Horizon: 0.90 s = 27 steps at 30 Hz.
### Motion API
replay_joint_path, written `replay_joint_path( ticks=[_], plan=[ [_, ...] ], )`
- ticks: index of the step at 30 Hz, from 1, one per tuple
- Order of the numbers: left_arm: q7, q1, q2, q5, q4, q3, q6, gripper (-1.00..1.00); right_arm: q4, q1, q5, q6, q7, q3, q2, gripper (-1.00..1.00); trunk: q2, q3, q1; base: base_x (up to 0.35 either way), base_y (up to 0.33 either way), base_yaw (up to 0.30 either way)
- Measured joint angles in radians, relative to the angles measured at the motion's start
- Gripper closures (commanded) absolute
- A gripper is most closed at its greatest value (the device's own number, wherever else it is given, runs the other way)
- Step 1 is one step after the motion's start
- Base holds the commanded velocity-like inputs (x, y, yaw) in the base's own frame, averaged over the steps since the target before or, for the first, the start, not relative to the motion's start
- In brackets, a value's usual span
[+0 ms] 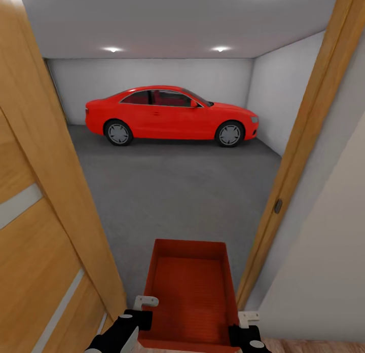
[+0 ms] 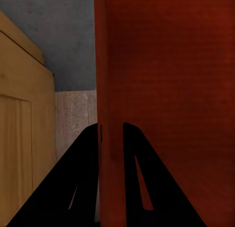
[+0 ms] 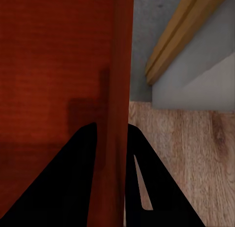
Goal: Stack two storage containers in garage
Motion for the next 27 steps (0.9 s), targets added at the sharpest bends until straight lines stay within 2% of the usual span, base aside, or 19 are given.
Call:
replay_joint_path(
  ticks=[8,27],
  plan=[
    [0.001,0.0,0.0,0.0,-0.001,0.001,0.001,1.0,0.0,-0.001,-0.003,0.0,0.0,0.003,0.0,1.0,0.0,0.0,0.0,0.042,0.0,0.0],
    [0.001,0.0,0.0,0.0,0.001,0.001,0.001,1.0,0.001,0.0,-0.005,0.0,0.0,0.004,0.0,1.0,0.0,0.0,-0.001,0.316,0.0,0.0]
  ],
)
